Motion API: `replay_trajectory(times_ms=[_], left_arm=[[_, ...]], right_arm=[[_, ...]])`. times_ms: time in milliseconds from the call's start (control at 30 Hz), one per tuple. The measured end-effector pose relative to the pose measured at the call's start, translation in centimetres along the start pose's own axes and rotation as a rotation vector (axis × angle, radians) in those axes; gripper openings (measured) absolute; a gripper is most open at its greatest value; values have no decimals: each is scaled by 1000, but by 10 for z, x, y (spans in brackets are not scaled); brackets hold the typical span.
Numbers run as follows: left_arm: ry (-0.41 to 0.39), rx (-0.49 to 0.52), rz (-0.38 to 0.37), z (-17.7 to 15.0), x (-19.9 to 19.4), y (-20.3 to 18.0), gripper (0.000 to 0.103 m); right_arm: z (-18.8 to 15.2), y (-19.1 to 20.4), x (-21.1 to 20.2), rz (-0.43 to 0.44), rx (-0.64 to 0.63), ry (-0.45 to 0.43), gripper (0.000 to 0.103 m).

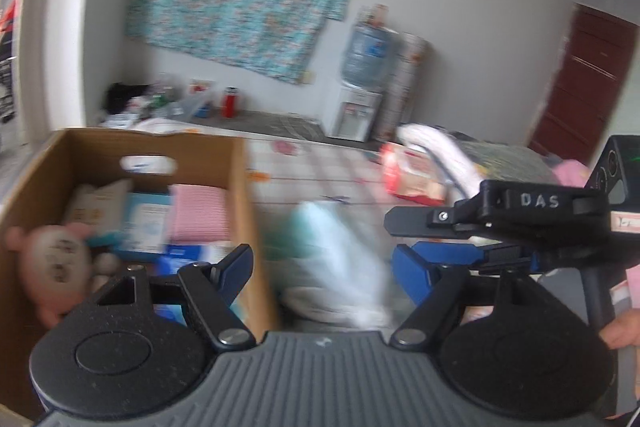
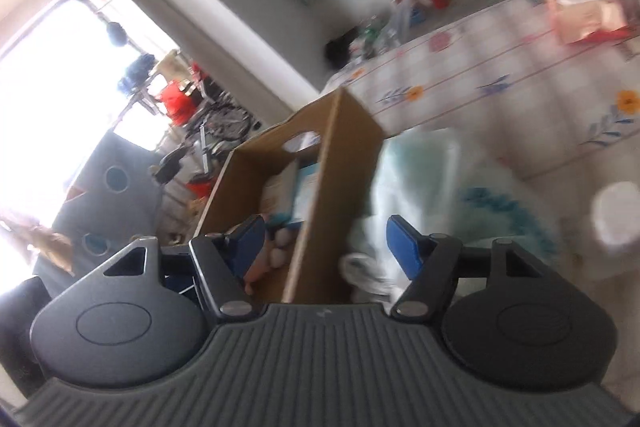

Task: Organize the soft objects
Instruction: 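Move the right gripper to the light-blue rolled towel on the bed, then grasp the light-blue towel at its tied middle with the right gripper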

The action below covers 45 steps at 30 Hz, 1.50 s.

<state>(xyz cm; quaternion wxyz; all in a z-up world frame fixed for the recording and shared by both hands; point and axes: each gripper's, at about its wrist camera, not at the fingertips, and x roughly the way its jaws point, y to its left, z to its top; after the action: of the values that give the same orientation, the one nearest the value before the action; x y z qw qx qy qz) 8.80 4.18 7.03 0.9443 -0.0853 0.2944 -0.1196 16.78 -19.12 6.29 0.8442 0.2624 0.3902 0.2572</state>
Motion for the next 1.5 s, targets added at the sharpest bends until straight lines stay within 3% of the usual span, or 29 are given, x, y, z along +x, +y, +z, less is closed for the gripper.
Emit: replay_trajectory(times_ms=[133, 300, 467, 667, 933, 1033, 1267, 1400, 1500], left_arm=[[33, 49, -150, -18, 26, -57, 78], [99, 143, -289, -55, 66, -118, 78], [187, 208, -337, -95, 100, -150, 72], [236, 224, -323, -120, 130, -156, 63], [273, 204, -353, -128, 142, -157, 60], [294, 203, -370, -131, 146, -161, 66], [318, 235, -361, -135, 155, -173, 75], [326, 278, -334, -141, 160, -181, 75], [348, 271, -332, -141, 166, -184, 73]], right_arm=[[-12, -45, -60, -147, -11, -83, 67], [-29, -99, -105, -321, 0, -110, 67], [-45, -150, -115, -413, 54, -84, 67], [-51, -188, -103, -480, 72, -35, 60], [-54, -223, -79, -457, 123, 45, 34], [-58, -221, -82, -414, 131, 61, 28], [-81, -214, -84, -334, 169, 123, 25], [-81, -207, -86, -356, 157, 117, 29], [-75, -203, -87, -406, 126, 89, 37]])
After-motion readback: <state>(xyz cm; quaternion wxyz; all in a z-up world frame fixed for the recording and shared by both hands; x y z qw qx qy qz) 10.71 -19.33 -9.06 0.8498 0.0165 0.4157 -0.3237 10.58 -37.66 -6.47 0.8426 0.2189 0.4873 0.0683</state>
